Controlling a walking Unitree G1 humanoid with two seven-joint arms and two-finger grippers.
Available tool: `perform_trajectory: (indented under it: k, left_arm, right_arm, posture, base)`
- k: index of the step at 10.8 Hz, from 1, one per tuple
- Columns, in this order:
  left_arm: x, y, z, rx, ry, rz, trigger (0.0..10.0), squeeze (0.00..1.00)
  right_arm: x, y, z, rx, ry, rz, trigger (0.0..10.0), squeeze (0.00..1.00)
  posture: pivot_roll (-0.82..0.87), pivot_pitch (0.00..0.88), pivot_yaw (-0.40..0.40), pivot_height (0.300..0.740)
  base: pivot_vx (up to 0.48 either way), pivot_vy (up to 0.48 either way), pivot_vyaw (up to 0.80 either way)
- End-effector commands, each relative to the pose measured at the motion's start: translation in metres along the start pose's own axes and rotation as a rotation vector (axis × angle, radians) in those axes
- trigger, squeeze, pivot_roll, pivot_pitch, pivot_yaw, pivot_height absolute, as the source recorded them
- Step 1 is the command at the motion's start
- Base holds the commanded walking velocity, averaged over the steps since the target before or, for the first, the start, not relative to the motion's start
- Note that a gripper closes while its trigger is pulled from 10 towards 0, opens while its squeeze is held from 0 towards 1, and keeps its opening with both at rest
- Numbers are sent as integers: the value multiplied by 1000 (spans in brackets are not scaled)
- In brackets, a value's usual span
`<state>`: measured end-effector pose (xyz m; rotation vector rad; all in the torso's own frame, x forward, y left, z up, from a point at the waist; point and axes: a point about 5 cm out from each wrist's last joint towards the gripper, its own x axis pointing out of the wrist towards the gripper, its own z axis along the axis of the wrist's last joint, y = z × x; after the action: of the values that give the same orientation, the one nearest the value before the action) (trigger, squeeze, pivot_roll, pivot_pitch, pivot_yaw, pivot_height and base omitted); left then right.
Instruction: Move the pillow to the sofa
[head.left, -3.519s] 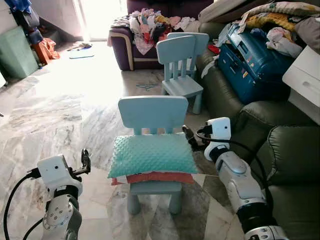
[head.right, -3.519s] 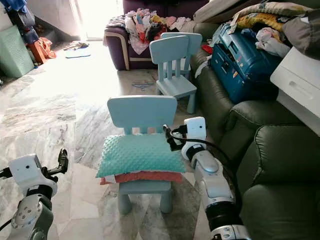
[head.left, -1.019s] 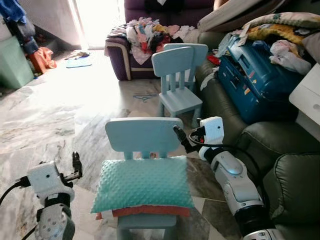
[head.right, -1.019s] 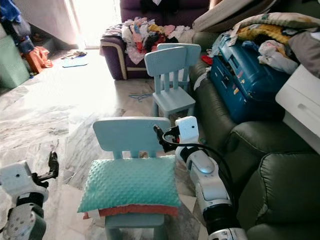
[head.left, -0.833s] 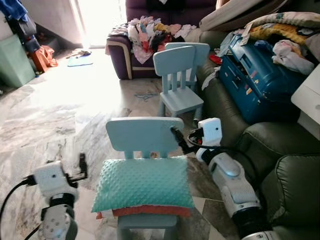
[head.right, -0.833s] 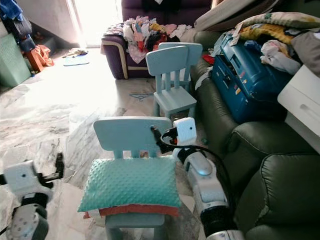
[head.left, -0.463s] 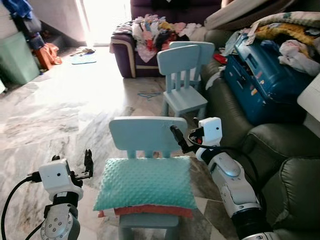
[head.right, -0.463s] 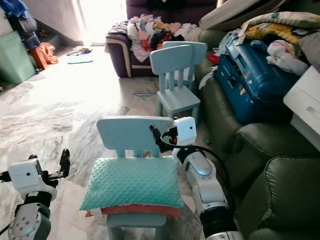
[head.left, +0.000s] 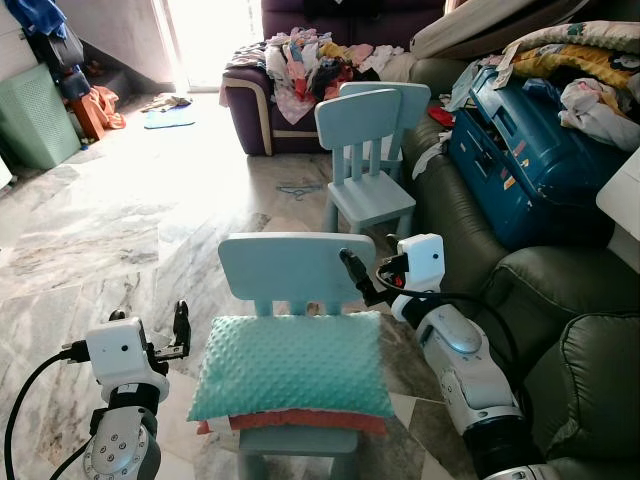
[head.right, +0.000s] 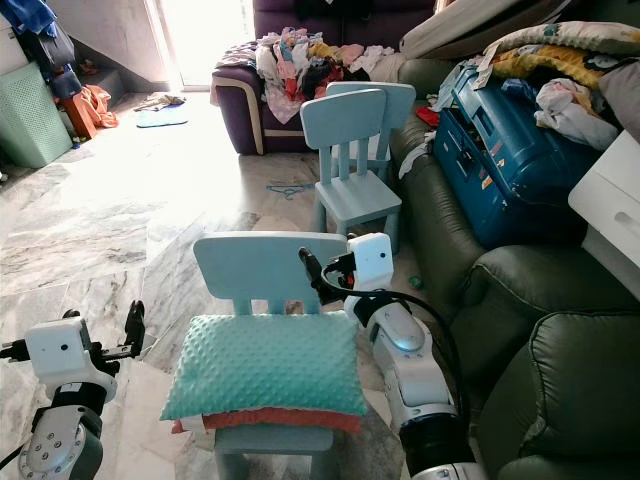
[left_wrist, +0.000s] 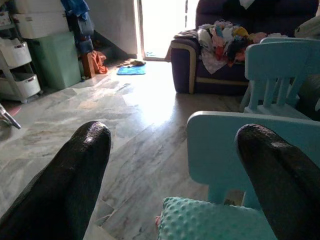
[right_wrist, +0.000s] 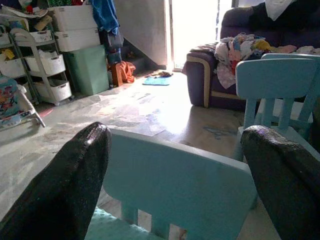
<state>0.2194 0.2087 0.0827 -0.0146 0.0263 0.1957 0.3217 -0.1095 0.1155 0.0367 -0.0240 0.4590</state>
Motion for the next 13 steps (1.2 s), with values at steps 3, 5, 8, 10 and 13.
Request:
perform_trajectory:
  k: [3, 5, 8, 10, 13]
  left_arm:
    - [0, 1, 2, 1, 5, -5, 10000, 0]
    - [-1, 2, -1, 12, 26, -2, 10000, 0]
    - [-3, 2, -3, -4, 35, -2, 10000, 0]
    - [-3, 3, -3, -16, 41, -2, 10000, 0]
    - [-4, 5, -2, -29, 35, -1, 10000, 0]
  right_arm:
    - [0, -1, 3, -15, -8, -2, 10000, 0]
    - [-2, -1, 1, -19, 1, -4, 10000, 0]
    - [-3, -2, -1, -24, 9, -6, 10000, 0]
    - [-4, -2, -1, -26, 10, -4, 10000, 0]
    - [-4, -1, -1, -28, 10, -1, 10000, 0]
  posture:
    - [-126, 8, 27, 740]
    - [-127, 12, 25, 740]
    - [-130, 14, 28, 740]
    - [-131, 13, 29, 740]
    - [-131, 12, 30, 740]
  base:
    - [0, 0, 0]
    - [0, 0, 0]
    - [0, 0, 0]
    - [0, 0, 0]
    - [334, 177, 0]
